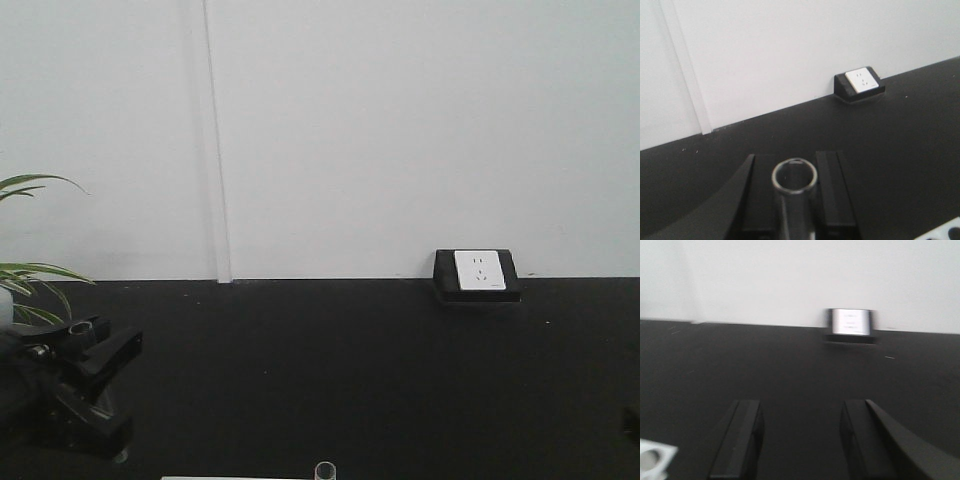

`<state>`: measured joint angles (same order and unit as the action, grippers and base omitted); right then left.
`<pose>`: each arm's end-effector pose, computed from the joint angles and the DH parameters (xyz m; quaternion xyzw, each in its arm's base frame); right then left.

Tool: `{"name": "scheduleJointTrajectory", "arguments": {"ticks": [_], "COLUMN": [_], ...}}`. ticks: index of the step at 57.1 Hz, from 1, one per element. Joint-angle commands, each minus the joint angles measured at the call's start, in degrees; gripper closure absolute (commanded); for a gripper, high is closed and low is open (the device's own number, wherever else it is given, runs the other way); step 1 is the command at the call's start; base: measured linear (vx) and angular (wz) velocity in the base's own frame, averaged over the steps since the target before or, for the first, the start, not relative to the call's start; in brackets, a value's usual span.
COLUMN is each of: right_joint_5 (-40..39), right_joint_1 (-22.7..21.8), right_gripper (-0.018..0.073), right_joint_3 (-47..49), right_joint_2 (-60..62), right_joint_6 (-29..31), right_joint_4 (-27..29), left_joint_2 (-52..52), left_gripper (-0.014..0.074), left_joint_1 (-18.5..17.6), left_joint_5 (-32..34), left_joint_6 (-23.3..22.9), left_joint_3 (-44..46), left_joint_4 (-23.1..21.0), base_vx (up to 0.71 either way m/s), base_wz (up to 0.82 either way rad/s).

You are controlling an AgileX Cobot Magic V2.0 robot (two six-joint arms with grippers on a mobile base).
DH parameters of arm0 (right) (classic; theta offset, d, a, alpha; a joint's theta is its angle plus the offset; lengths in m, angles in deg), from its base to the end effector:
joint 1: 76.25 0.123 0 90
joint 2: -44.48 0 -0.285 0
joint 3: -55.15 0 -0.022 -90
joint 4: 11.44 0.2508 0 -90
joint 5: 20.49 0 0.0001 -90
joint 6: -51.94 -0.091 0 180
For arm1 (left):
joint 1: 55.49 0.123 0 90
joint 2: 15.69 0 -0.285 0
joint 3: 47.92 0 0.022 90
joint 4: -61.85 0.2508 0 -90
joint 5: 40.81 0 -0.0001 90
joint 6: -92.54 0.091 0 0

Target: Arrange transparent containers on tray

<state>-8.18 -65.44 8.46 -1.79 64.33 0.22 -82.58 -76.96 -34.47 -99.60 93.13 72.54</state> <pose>0.1391 0.0306 0.3143 -0.0946 0.7877 0.0691 0.6048 0.2088 -0.0841 0.3226 0.1389 0.7511 -0.1362 0.6309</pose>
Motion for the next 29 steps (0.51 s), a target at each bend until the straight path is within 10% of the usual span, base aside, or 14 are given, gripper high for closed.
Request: {"name": "scheduleJointTrajectory", "arguments": {"ticks": [1,15,29], "right_joint_5": [-7.66,-26.62,-40.25], "right_joint_1": [6.31,23.23,35.87], "right_gripper": [0.0132,0.0132,0.0132], "right_joint_3": [1.87,-0.95,-8.77], "right_joint_2": [-3.95,-16.11,-22.68], "right_joint_6": [8.98,14.73,11.81], "right_joint_4": [8.31,17.23,14.17], "left_joint_2": [1.91,2.07,2.07], "left_gripper": [0.0420,0.0420,0.0420], "left_joint_1": [-0.39,-0.39,-0.39], "left_joint_5": [0.90,-0.53,-0.60], "left_joint_6": [-0.26,-0.26,-0.26], "left_joint_3": [2.05,2.05,2.05], "left_joint_4": [-0.67,-0.67,-0.67], "base_vx": [0.00,0.00,0.00], "base_wz": [0.00,0.00,0.00]}}
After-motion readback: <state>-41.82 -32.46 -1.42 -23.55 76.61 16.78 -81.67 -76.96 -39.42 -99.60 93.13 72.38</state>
